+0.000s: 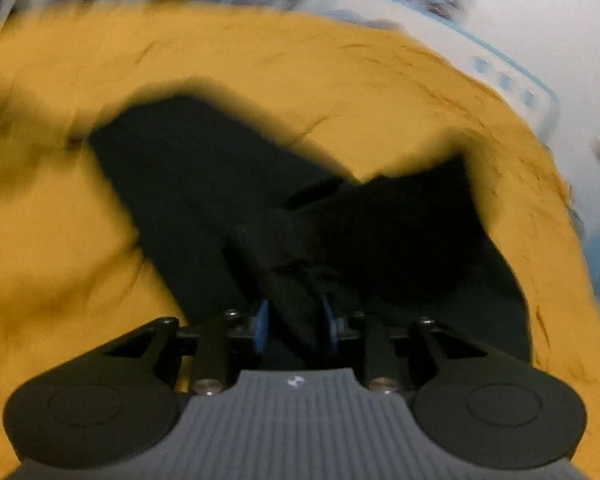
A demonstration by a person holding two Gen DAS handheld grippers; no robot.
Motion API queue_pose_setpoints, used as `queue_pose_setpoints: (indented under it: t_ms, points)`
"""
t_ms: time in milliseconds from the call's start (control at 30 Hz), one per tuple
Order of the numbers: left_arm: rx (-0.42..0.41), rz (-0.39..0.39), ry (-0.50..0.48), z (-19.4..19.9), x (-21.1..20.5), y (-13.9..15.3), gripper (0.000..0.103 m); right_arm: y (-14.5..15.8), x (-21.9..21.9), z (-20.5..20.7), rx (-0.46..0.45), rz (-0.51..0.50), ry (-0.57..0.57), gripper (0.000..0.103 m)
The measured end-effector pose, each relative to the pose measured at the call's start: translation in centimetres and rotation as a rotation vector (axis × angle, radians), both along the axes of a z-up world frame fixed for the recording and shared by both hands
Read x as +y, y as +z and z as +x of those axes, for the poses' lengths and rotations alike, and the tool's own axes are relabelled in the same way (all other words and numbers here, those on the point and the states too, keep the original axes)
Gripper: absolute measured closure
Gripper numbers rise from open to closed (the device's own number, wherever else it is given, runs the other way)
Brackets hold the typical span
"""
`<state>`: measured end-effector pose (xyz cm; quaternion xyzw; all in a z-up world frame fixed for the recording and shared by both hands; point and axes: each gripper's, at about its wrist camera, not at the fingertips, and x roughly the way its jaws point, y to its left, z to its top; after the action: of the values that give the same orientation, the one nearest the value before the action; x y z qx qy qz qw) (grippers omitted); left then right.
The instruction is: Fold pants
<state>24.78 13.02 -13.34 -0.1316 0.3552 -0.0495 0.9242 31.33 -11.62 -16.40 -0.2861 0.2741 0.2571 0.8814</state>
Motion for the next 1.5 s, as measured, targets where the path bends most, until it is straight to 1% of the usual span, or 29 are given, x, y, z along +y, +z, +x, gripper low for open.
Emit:
queue_pose_setpoints:
  t_ms: [33, 67, 100, 133, 167, 200, 233, 300, 367, 467, 533, 633, 700, 733, 767, 800, 833, 867, 900, 933, 1033, 1133, 1300, 1433, 1500]
  points:
    - [-0.011, -0.014, -0.009, 0.1, 0.2, 0.5, 0.019, 1.3, -0.9, 0.1, 0.022, 0.067, -0.004, 0.082]
    - [-0.015, -0.025, 0.001, 0.1, 0.4, 0.9, 0.019, 2.7, -2.3, 0.5, 0.052, 0.165, -0.031, 0.079]
    - [-0.017, -0.039, 0.016, 0.2, 0.5, 1.2, 0.019, 3.7, -3.6, 0.9, 0.066, 0.241, -0.069, 0.075]
    - [-0.02, -0.065, 0.027, 0.4, 0.5, 1.5, 0.019, 4.5, -4.8, 1.4, 0.066, 0.293, -0.11, 0.069]
    - [-0.016, -0.101, 0.029, 0.6, 0.4, 1.8, 0.019, 5.1, -6.1, 1.9, 0.054, 0.323, -0.158, 0.067]
    - [-0.005, -0.135, 0.021, 1.0, -0.2, 2.0, 0.019, 5.2, -6.9, 2.4, 0.044, 0.326, -0.196, 0.067]
    - [0.004, -0.15, 0.005, 1.3, -1.0, 2.1, 0.019, 5.2, -7.4, 2.6, 0.039, 0.32, -0.226, 0.066]
    - [0.016, -0.158, -0.058, 2.0, -3.8, 2.5, 0.019, 4.8, -8.6, 3.5, 0.05, 0.306, -0.288, 0.066]
    - [0.022, -0.169, -0.12, 2.8, -7.1, 2.9, 0.019, 4.3, -9.2, 4.7, 0.068, 0.303, -0.315, 0.066]
    - [0.047, -0.209, -0.198, 4.3, -11.9, 2.9, 0.019, 4.3, -9.4, 4.0, 0.064, 0.296, -0.311, 0.065]
    - [0.048, -0.178, -0.207, 5.1, -14.4, 2.8, 0.019, 4.3, -9.5, 3.7, 0.062, 0.288, -0.298, 0.061]
    - [0.037, -0.072, -0.213, 6.1, -17.4, 2.5, 0.019, 4.0, -9.7, 3.7, 0.064, 0.27, -0.282, 0.06]
    - [0.06, -0.047, -0.221, 6.9, -18.5, 2.1, 0.02, 3.9, -9.9, 3.0, 0.083, 0.274, -0.293, 0.06]
    - [0.07, -0.048, -0.228, 7.1, -18.8, 2.0, 0.025, 3.9, -9.7, 2.9, 0.096, 0.28, -0.304, 0.06]
    - [0.07, -0.053, -0.236, 7.1, -19.1, 2.1, 0.037, 3.9, -9.9, 2.9, 0.112, 0.289, -0.316, 0.06]
    - [0.059, -0.059, -0.253, 7.0, -19.4, 2.3, 0.052, 3.9, -10.1, 3.1, 0.129, 0.301, -0.329, 0.06]
    - [0.047, -0.043, -0.259, 6.8, -19.8, 2.6, 0.073, 4.0, -10.4, 3.2, 0.142, 0.313, -0.341, 0.06]
    - [0.019, -0.001, -0.256, 6.3, -20.2, 2.9, 0.085, 4.1, -10.7, 3.3, 0.154, 0.328, -0.357, 0.06]
    - [-0.003, 0.025, -0.25, 6.0, -20.5, 3.1, 0.089, 4.2, -11.0, 3.3, 0.159, 0.34, -0.371, 0.06]
    - [-0.011, 0.026, -0.25, 5.8, -20.6, 3.3, 0.092, 4.3, -11.3, 3.3, 0.16, 0.349, -0.379, 0.059]
    - [-0.009, -0.008, -0.234, 5.6, -20.3, 3.9, 0.101, 4.7, -11.9, 3.1, 0.15, 0.374, -0.39, 0.059]
    - [-0.011, -0.039, -0.214, 5.1, -19.6, 4.5, 0.102, 5.0, -12.1, 2.6, 0.141, 0.385, -0.379, 0.059]
    - [-0.007, -0.047, -0.178, 4.2, -18.5, 4.6, 0.103, 5.3, -11.5, 2.1, 0.14, 0.409, -0.342, 0.059]
    - [0.047, -0.026, -0.173, 4.7, -17.9, 3.1, 0.103, 5.0, -10.5, 1.9, 0.113, 0.392, -0.296, 0.059]
    - [0.059, -0.04, -0.162, 4.8, -17.5, 2.7, 0.103, 4.3, -10.0, 2.1, 0.137, 0.379, -0.284, 0.059]
